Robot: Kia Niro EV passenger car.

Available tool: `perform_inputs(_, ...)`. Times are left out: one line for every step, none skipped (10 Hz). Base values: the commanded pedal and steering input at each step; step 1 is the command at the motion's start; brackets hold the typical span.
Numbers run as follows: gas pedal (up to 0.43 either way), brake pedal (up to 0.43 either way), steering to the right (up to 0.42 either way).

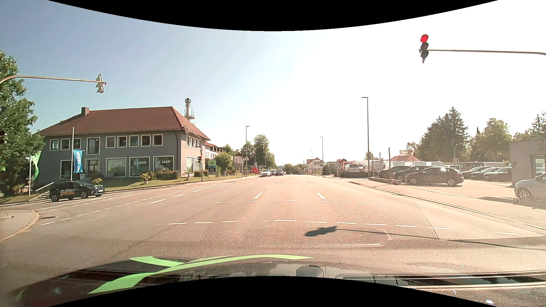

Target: Follow the waypoints while adhering to traffic rules and regulations

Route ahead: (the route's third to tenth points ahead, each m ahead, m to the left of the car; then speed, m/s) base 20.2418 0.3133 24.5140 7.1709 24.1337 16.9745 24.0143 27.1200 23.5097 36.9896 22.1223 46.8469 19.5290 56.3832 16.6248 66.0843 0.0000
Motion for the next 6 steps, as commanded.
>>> perform_inputs(0.000, 0.280, -0.011)
perform_inputs(0.000, 0.280, -0.011)
perform_inputs(0.000, 0.280, -0.011)
perform_inputs(0.000, 0.280, -0.011)
perform_inputs(0.000, 0.280, -0.011)
perform_inputs(0.000, 0.280, -0.011)
